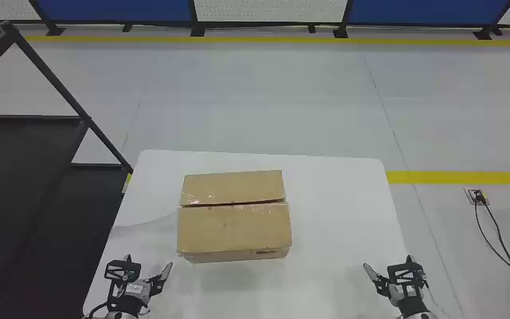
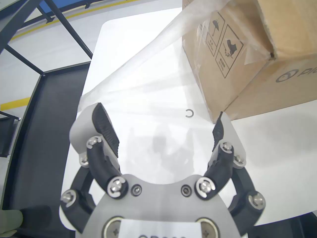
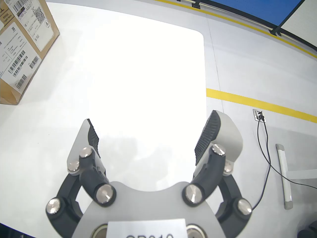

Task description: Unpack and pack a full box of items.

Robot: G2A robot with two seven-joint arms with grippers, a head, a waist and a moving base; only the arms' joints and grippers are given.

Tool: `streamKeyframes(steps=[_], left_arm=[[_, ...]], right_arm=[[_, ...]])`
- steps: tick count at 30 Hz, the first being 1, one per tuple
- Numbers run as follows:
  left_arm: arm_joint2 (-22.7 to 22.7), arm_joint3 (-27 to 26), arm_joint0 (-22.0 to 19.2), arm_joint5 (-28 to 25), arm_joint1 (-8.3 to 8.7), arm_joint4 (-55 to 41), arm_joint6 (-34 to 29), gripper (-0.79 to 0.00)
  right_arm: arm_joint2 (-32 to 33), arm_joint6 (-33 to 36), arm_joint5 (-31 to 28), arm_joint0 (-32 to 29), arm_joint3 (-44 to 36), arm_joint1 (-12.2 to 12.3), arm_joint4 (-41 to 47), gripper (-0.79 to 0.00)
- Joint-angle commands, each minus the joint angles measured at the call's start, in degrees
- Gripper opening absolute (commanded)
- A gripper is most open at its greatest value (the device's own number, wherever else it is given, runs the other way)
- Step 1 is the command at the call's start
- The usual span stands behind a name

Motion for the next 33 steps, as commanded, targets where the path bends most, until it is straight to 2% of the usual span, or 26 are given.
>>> streamKeyframes(steps=[1, 16, 20, 24, 30, 32, 33], left_arm=[[0.00, 0.00, 0.00, 0.00, 0.00, 0.00, 0.00, 0.000], [0.11, 0.12, -0.01, -0.15, -0.04, -0.57, -0.11, 0.000], [-0.34, 0.74, -1.30, -2.00, -0.25, -5.09, 0.82, 0.000], [-2.36, -0.51, -2.18, -4.27, -0.18, -7.98, 1.18, 0.000], [-5.71, -3.95, -2.26, -9.62, 0.05, -12.79, 0.49, 0.000], [-7.43, -5.06, -1.40, -12.96, 0.31, -13.39, -0.32, 0.000], [-7.43, -5.06, -1.40, -12.96, 0.31, -13.39, -0.32, 0.000]], right_arm=[[0.00, 0.00, 0.00, 0.00, 0.00, 0.00, 0.00, -0.001], [0.00, 0.00, 0.00, 0.00, 0.00, 0.00, 0.00, 0.000], [-1.01, 0.52, 0.14, 0.93, -0.98, -0.05, -3.19, 0.000], [-1.72, 2.33, -1.70, 0.90, -4.79, -0.14, -2.61, 0.000], [-2.49, 8.93, -5.22, 0.86, -13.20, -0.38, 4.85, 0.000], [-1.73, 11.37, -4.01, 0.78, -15.33, -0.48, 7.62, 0.000], [-1.73, 11.37, -4.01, 0.78, -15.33, -0.48, 7.62, 0.000]])
